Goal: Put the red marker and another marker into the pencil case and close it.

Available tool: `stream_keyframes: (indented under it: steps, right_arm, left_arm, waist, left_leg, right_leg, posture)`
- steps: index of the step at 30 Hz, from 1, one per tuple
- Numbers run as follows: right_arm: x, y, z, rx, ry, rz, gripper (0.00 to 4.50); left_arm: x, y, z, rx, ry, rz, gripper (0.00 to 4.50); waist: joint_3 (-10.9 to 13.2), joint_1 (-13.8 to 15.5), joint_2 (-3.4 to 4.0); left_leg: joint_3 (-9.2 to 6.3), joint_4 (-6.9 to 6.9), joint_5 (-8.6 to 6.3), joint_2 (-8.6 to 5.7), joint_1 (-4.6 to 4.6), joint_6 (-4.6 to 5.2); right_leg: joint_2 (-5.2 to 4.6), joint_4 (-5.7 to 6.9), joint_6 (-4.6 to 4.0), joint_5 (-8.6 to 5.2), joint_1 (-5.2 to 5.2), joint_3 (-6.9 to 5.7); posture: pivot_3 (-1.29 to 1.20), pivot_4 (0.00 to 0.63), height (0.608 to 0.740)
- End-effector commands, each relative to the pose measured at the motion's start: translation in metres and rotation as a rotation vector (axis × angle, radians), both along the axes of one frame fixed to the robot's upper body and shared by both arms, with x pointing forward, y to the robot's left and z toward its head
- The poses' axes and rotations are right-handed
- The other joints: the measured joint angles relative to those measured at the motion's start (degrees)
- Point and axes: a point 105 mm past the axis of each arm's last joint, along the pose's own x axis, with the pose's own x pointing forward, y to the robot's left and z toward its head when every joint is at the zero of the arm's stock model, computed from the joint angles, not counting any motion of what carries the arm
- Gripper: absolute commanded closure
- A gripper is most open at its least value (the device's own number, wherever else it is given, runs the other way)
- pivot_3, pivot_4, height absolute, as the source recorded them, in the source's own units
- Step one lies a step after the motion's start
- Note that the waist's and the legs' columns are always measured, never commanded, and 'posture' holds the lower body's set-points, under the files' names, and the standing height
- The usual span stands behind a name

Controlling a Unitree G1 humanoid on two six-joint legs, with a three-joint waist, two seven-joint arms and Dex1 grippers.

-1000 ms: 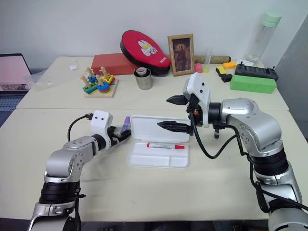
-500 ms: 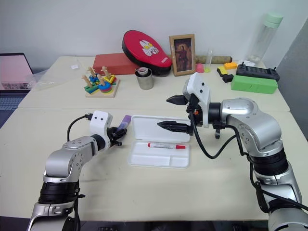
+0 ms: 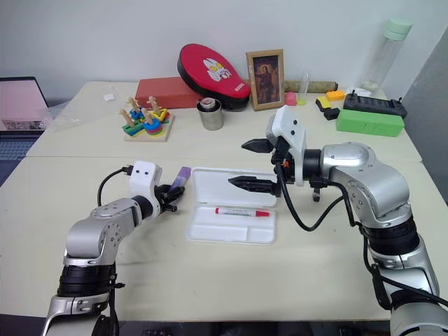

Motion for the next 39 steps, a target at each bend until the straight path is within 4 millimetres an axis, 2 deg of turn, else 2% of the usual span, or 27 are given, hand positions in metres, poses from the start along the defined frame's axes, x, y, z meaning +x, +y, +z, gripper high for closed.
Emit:
stream_keyframes:
  steps: [1, 3, 5, 8, 10, 14, 15, 19, 22, 25, 32, 35, 39]
  right_arm:
    - [-0.010, -0.009, 0.035, 0.112, -0.047, 0.050, 0.00]
    - [-0.011, -0.013, 0.041, 0.140, -0.047, 0.056, 0.00]
    - [-0.013, -0.018, 0.044, 0.150, -0.044, 0.059, 0.00]
    - [-0.015, -0.025, 0.046, 0.158, -0.043, 0.052, 0.00]
    - [-0.016, -0.030, 0.046, 0.154, -0.044, 0.042, 0.00]
    - [-0.017, -0.044, 0.049, 0.156, -0.057, -0.001, 0.00]
    - [-0.018, -0.045, 0.050, 0.161, -0.057, -0.005, 0.00]
    - [-0.030, -0.053, 0.045, 0.151, -0.026, -0.002, 0.00]
    - [-0.035, -0.057, 0.030, 0.097, 0.007, -0.019, 0.00]
    - [-0.039, -0.059, 0.010, 0.021, 0.036, -0.051, 0.00]
    - [-0.049, -0.057, -0.021, -0.118, 0.077, -0.056, 0.00]
    - [-0.048, -0.057, -0.028, -0.147, 0.083, -0.067, 0.00]
    - [-0.047, -0.056, -0.028, -0.143, 0.077, -0.071, 0.00]
  left_arm:
    - [0.013, 0.004, 0.094, -0.022, -0.355, -0.049, 3.31]
    - [0.011, -0.005, 0.122, -0.059, -0.438, -0.118, 3.31]
    - [0.002, -0.027, 0.145, -0.056, -0.503, -0.290, 3.31]
    - [-0.015, -0.054, 0.161, -0.033, -0.534, -0.518, 3.31]
    - [-0.031, -0.070, 0.164, -0.001, -0.520, -0.699, 3.31]
    - [-0.070, -0.093, 0.156, 0.080, -0.371, -1.093, 3.31]
    - [-0.074, -0.094, 0.156, 0.085, -0.354, -1.133, 3.31]
    - [-0.089, -0.098, 0.131, 0.232, -0.199, -1.317, 3.31]
    - [-0.088, -0.090, 0.103, 0.394, -0.085, -1.360, 3.31]
    - [-0.082, -0.084, 0.077, 0.472, 0.008, -1.357, 3.31]
    - [-0.075, -0.082, 0.053, 0.533, 0.058, -1.353, 3.31]
    - [-0.077, -0.081, 0.044, 0.556, 0.079, -1.368, 3.31]
    - [-0.079, -0.082, 0.037, 0.553, 0.100, -1.375, 3.31]
  waist:
    - [0.0, 0.0, -0.04]
    - [0.0, 0.0, -0.06]
    - [0.0, 0.0, -0.06]
    - [0.0, 0.0, -0.05]
    - [0.0, -0.1, -0.04]
    - [0.0, -0.2, -0.03]
    - [0.1, -0.2, -0.01]
    - [0.1, -0.2, 0.02]
    - [0.1, -0.1, 0.02]
    - [0.1, -0.1, 0.02]
    - [0.1, -0.1, 0.02]
    - [0.1, 0.0, 0.01]
    - [0.1, 0.0, 0.01]
  left_leg:
    - [-0.02, 0.01, 0.01, 0.00, -0.12, -0.01]
    - [-0.09, 0.06, 0.09, 0.00, -0.38, -0.15]
    - [-0.09, 0.03, 0.10, -0.01, -0.41, -0.18]
    - [-0.06, -0.02, 0.10, -0.01, -0.46, -0.18]
    - [-0.05, -0.04, 0.10, -0.01, -0.47, -0.18]
    - [-0.03, 0.00, 0.09, 0.00, -0.48, -0.16]
    - [-0.02, 0.00, 0.03, 0.00, -0.48, -0.06]
    - [-0.02, 0.00, 0.00, 0.00, -0.46, 0.00]
    - [-0.01, 0.01, -0.01, 0.00, -0.49, 0.01]
    - [0.00, 0.01, -0.01, 0.00, -0.48, 0.02]
    - [0.00, 0.05, -0.01, 0.00, -0.50, 0.03]
    - [0.00, 0.05, -0.01, 0.00, -0.50, 0.03]
    - [-0.01, 0.05, -0.01, 0.00, -0.50, 0.03]
  right_leg:
    - [0.00, 0.01, 0.00, 0.01, -0.10, -0.02]
    - [0.00, -0.01, 0.01, 0.02, -0.27, -0.12]
    - [0.00, -0.12, 0.01, 0.02, -0.24, -0.14]
    - [0.00, -0.21, 0.01, 0.01, -0.26, -0.14]
    - [0.00, -0.19, 0.01, 0.01, -0.28, -0.17]
    - [0.00, -0.08, 0.01, 0.00, -0.31, -0.14]
    - [0.00, -0.09, 0.02, 0.00, -0.31, -0.14]
    - [0.00, -0.08, 0.02, 0.00, -0.30, -0.14]
    - [0.00, -0.11, 0.02, 0.00, -0.29, -0.14]
    - [0.01, -0.10, 0.02, 0.00, -0.30, -0.13]
    - [0.01, -0.08, 0.03, -0.01, -0.30, -0.13]
    - [0.01, -0.09, 0.03, -0.01, -0.29, -0.13]
    - [0.01, -0.07, 0.03, -0.01, -0.29, -0.14]
  posture:
    - [0.00, 0.150, 0.740]
    - [0.00, 0.150, 0.740]
    - [0.00, 0.150, 0.740]
    - [0.00, 0.150, 0.740]
    - [0.00, 0.150, 0.740]
    - [0.00, 0.150, 0.740]
    - [0.00, 0.150, 0.740]
    - [0.00, 0.150, 0.740]
    - [0.00, 0.150, 0.740]
    - [0.00, 0.150, 0.740]
    - [0.00, 0.150, 0.740]
    - [0.00, 0.150, 0.740]
    - [0.00, 0.150, 0.740]
